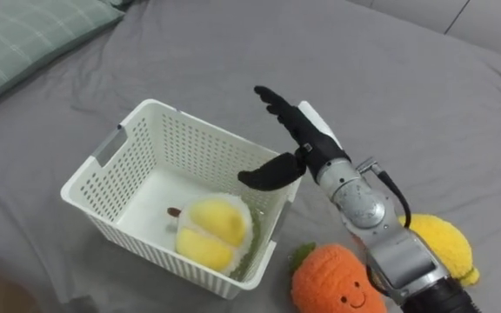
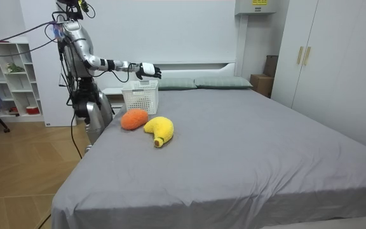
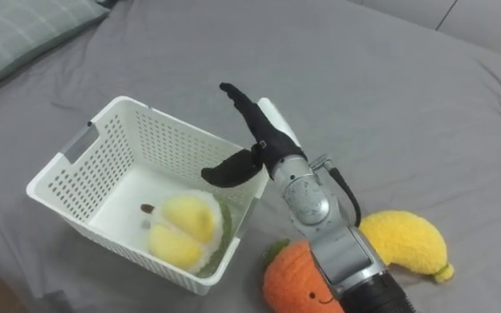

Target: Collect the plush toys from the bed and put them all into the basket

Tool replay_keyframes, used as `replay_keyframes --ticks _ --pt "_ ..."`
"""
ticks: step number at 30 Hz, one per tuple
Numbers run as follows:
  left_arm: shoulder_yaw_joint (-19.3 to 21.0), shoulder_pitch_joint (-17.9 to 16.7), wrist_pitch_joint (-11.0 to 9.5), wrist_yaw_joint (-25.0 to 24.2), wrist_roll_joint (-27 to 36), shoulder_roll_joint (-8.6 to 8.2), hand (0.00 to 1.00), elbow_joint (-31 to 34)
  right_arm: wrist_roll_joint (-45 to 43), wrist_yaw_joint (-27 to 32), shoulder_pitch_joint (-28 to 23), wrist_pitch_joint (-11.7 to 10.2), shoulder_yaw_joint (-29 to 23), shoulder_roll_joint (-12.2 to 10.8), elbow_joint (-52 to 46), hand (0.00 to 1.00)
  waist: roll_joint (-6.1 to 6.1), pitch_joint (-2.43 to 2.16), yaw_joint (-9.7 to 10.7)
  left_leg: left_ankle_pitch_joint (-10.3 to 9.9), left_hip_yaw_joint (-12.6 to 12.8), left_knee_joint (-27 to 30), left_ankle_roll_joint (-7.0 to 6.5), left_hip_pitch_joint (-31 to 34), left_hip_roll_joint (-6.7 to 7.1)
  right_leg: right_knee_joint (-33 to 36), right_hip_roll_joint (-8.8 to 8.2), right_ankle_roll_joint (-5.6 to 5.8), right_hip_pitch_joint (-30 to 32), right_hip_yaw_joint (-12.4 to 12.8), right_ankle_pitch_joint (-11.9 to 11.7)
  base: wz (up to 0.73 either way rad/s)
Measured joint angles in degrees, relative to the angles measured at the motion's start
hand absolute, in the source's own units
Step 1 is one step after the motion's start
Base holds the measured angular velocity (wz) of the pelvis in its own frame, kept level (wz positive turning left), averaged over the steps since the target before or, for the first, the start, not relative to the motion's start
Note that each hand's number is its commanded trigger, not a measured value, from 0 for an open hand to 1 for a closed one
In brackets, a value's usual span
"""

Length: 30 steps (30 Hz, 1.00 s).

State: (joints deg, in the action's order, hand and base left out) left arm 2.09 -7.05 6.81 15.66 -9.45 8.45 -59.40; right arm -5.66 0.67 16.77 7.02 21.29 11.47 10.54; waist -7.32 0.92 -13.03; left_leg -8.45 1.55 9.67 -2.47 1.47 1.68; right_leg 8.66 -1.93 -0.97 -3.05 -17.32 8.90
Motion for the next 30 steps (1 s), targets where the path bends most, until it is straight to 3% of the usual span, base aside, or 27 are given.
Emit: replay_keyframes --ticks 4,8,13,18,22,30 --pt "0.14 0.08 -1.13 0.07 0.05 -0.06 0.00 0.03 0.48 1.33 -1.54 -1.45 -3.18 0.75 -0.18 0.00 0.42 -0.19 1.41 0.02 0.88 -0.03 -0.14 -0.58 -0.11 0.02 -0.06 0.09 0.09 0.53 -0.06 -0.09" --pt "1.69 -0.36 -2.21 0.14 -0.01 -0.58 0.00 0.01 0.44 2.69 -4.46 -2.43 -8.19 1.41 -2.22 0.00 1.85 -0.79 3.17 0.08 1.77 -0.56 -0.31 -1.31 -0.06 0.04 -0.08 0.32 0.05 1.71 -0.21 -0.15" --pt "3.57 -0.48 -2.94 0.71 0.99 -0.60 0.00 -0.20 1.02 5.29 -6.80 -3.49 -11.86 2.54 -2.67 0.00 2.75 -1.08 4.33 0.10 3.29 -1.51 -0.34 -2.73 -0.32 0.10 0.12 0.32 -0.28 3.31 -0.20 -0.15" --pt "3.55 -2.12 -3.26 1.44 0.99 -0.72 0.00 0.01 1.89 6.49 -9.84 -3.61 -13.91 3.78 -2.61 0.00 2.73 -1.07 6.60 0.08 3.71 -1.89 -0.34 -3.28 -0.35 0.05 0.16 0.33 -0.68 3.71 -0.20 -0.03" --pt "3.65 -2.73 -3.28 1.72 0.99 -0.73 0.00 0.23 2.01 6.66 -10.11 -3.61 -15.76 5.05 -2.62 0.00 2.61 -1.05 7.03 0.06 4.41 -2.01 -0.34 -3.85 -0.48 0.17 0.25 0.33 -0.72 4.32 -0.20 -0.09" --pt "3.73 -3.69 -3.35 2.29 1.66 -0.65 0.00 -0.39 1.80 6.66 -12.34 -3.65 -18.05 6.16 2.53 0.00 0.98 -0.95 8.22 -0.22 5.08 -1.92 -0.31 -4.18 -0.69 0.20 0.43 0.33 -0.91 4.76 -0.21 -0.02"
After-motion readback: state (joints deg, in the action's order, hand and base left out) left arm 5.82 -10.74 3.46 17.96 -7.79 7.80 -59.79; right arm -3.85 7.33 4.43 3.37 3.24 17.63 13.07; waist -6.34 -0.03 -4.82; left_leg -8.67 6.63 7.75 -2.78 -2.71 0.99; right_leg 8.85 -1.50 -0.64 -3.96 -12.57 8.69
